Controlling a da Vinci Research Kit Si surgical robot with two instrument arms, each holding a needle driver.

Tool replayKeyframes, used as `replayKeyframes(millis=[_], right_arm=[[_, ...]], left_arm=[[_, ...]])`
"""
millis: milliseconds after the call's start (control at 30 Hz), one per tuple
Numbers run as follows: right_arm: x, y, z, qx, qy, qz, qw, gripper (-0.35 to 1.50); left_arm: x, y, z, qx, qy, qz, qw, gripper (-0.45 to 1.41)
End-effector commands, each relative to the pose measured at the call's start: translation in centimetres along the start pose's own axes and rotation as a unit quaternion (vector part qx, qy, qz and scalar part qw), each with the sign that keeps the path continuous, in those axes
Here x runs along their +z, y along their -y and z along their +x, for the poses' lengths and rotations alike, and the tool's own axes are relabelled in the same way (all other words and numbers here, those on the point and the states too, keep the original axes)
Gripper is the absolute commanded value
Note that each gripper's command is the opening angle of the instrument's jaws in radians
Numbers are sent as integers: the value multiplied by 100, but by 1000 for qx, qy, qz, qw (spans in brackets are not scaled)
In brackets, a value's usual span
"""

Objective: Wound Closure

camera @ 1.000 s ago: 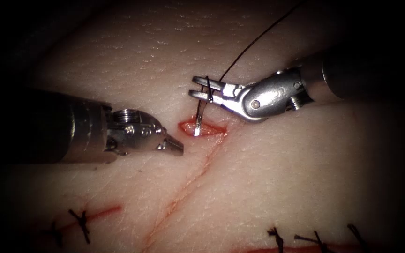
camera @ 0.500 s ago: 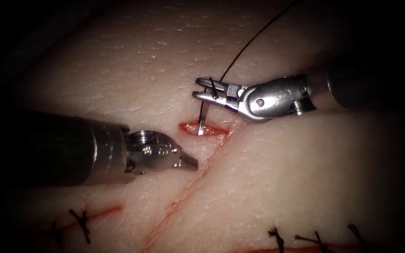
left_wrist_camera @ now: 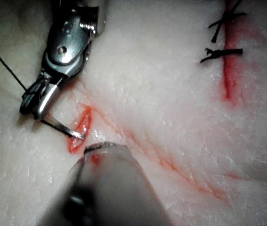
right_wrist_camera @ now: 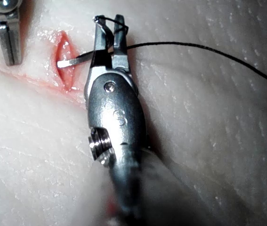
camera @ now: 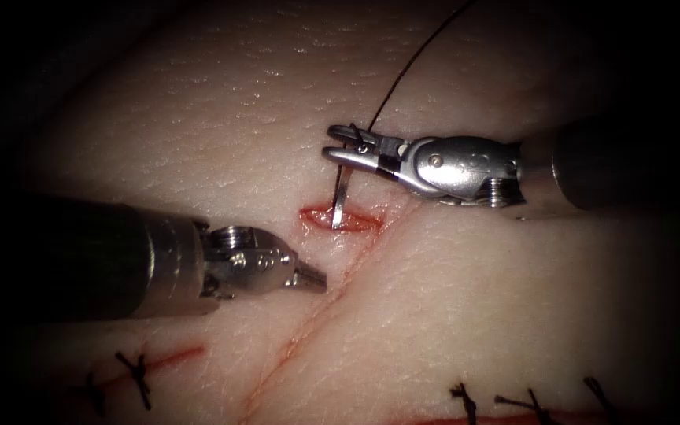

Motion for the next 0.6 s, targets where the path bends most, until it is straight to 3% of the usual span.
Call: replayKeyframes(millis=[33,600], right_arm=[[7,10,-10,10,0,1,1000,-35],[6,11,-12,58,33,20,998,-35]], left_arm=[[11,0,0,0,0,-1,1000,-25],[12,-3,-9,3,-3,-3,1000,-30]])
